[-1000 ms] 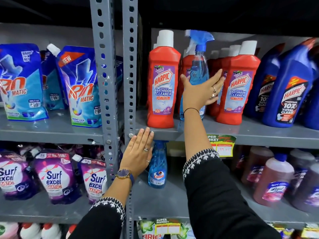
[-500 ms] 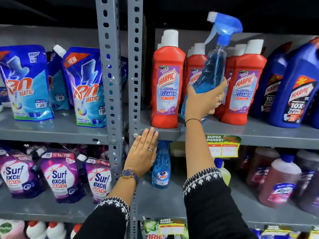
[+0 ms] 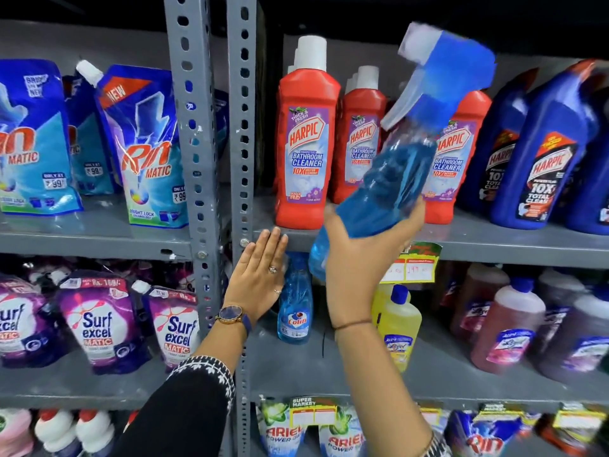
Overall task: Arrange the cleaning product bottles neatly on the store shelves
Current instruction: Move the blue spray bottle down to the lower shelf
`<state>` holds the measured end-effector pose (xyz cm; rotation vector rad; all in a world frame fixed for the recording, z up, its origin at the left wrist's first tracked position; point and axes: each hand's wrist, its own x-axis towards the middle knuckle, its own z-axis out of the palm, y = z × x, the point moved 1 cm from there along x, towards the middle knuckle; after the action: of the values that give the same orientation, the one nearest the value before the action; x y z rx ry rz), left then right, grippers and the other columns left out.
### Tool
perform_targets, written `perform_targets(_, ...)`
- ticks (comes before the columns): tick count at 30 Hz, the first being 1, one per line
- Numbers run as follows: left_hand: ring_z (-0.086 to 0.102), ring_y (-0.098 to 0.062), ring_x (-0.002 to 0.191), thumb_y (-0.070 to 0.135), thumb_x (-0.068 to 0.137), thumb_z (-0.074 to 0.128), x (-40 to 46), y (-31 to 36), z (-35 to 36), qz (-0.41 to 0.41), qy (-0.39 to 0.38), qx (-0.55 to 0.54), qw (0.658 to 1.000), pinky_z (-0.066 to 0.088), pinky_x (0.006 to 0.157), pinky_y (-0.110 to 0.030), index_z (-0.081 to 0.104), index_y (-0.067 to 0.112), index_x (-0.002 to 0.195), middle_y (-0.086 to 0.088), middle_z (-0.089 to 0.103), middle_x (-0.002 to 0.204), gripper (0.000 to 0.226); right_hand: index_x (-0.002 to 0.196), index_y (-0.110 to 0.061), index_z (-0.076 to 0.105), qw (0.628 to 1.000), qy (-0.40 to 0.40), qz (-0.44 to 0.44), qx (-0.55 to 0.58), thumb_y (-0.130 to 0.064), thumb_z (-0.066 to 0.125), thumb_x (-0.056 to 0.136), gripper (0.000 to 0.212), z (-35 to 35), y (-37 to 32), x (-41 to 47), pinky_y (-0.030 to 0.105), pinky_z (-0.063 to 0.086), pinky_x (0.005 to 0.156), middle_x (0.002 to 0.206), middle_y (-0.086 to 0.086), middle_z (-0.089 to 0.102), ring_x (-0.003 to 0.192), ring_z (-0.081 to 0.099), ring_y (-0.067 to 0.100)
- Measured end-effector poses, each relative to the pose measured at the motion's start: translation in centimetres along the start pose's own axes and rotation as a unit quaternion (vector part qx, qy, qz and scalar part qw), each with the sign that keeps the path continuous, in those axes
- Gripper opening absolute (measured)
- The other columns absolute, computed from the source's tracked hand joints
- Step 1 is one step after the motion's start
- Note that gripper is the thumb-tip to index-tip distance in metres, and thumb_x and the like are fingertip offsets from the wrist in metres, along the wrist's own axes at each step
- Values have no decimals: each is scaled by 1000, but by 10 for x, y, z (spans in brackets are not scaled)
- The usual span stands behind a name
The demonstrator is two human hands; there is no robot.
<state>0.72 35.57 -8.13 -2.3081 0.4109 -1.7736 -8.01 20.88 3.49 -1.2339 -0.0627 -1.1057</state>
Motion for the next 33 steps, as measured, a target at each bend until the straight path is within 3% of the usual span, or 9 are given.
perform_targets(3,-7,-20,145,26,91,37,0,0,-1,3,-3,-14,1000,2,118,-36,-6,8,150,-8,-9,158,75,135,-24,29,1000,-1,27,9,-12,86,59,96,-14,22,-32,42,39,108,126,-10,42,123,44,19)
perform_targets(5,-4,-21,145,25,89,39,1,0,-1,2,-5,-7,1000,3,117,-36,-5,8,150,-12,17,154,77,132,-23,30,999,0,51,3,-9,87,57,95,-20,41,-51,48,40,106,126,-1,44,121,45,25)
perform_targets(7,-4,-21,145,25,88,40,2,0,-1,-2,-4,2,1000,3,117,-35,-5,7,150,-14,36,147,79,129,-29,31,997,-2,74,-3,-4,88,56,96,-26,62,-66,43,42,105,127,4,44,120,46,25)
perform_targets(11,-5,-21,145,24,88,40,0,0,1,-5,7,35,999,0,118,-34,-4,6,150,-13,21,151,78,116,-50,30,994,-23,106,10,0,89,54,98,-34,106,-90,4,44,86,119,-13,44,106,52,-12)
perform_targets(14,23,-28,137,22,85,45,0,0,3,4,7,42,999,-1,119,-34,15,7,148,-13,43,143,72,108,-62,30,987,-55,147,-30,-10,92,51,99,-39,138,-102,0,42,81,114,-25,43,103,51,-16)
perform_targets(17,31,-26,132,22,85,46,1,0,4,13,18,47,999,3,118,-36,11,5,150,-12,48,139,75,109,-49,35,977,-84,177,-83,-19,93,50,88,-41,167,-111,5,44,82,109,-18,46,100,51,-15)
perform_targets(20,15,-28,142,22,86,45,-2,-1,4,16,21,35,999,1,119,-36,-2,4,150,-14,36,148,81,111,-35,36,965,-113,203,-124,-19,93,51,83,-38,192,-116,23,49,85,107,-9,47,98,54,-1)
perform_targets(24,-9,-22,145,21,85,46,-1,-2,3,12,4,25,1000,-4,119,-35,-6,6,150,-13,-9,157,84,114,-22,38,958,-111,210,-164,-12,92,52,82,-27,218,-114,21,49,85,109,1,47,101,51,17)
perform_targets(33,-8,-24,145,24,88,44,-1,-3,3,17,3,31,999,-4,119,-37,-6,4,149,-13,-16,156,82,128,-5,37,909,-128,244,-312,-19,93,51,96,-4,250,-119,54,41,98,122,20,45,112,47,39)
